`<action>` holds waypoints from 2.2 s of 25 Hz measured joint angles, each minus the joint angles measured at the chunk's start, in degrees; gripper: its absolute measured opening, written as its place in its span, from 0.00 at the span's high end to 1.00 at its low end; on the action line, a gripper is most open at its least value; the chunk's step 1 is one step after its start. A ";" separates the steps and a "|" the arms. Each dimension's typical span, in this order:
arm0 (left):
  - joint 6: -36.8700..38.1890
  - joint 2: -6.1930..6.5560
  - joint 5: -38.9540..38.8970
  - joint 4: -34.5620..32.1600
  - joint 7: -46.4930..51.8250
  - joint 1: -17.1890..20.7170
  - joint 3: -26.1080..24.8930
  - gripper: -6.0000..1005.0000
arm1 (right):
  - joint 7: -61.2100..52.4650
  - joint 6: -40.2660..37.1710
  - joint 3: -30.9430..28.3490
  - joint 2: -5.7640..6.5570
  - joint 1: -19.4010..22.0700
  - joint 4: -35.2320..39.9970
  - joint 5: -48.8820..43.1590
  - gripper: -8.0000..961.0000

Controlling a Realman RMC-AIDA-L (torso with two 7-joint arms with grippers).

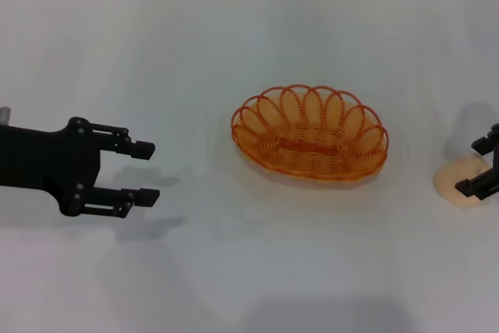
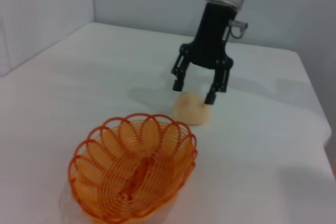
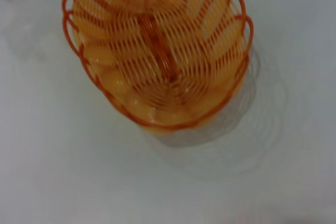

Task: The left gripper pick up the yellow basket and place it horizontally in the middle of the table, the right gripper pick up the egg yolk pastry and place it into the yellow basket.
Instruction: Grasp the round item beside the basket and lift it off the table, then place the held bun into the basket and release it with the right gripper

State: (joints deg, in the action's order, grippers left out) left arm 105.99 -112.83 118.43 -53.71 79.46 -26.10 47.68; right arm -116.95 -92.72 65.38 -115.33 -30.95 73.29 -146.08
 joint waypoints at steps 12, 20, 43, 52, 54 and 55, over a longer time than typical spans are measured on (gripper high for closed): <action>-0.25 -0.39 0.15 -1.25 0.12 -0.20 -0.31 0.35 | 0.43 2.19 2.33 0.03 -1.43 -2.72 -1.98 0.34; -0.11 -0.66 0.15 -1.60 0.16 -0.08 -0.22 0.35 | 0.49 2.37 2.92 0.02 -1.91 -3.65 -2.72 0.49; 0.91 -0.82 0.94 -3.55 0.15 1.18 0.28 0.36 | -0.09 -6.06 1.53 -0.01 -8.72 11.12 3.12 0.74; 2.06 -2.14 1.53 -7.28 1.68 1.75 0.98 0.36 | -0.31 -0.82 10.06 -0.48 -11.72 4.76 10.07 0.84; 2.10 -2.14 2.32 -7.29 1.87 1.80 1.01 0.36 | -0.38 1.83 12.05 -0.53 -12.08 3.73 10.90 0.86; 2.20 -2.21 2.97 -7.30 1.98 1.80 1.01 0.36 | -0.45 2.90 12.80 -0.54 -12.14 3.38 11.18 0.86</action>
State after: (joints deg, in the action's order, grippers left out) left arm 108.19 -115.03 121.40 -61.01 81.44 -24.30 48.69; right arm -117.39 -89.83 78.18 -115.87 -43.09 76.67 -134.90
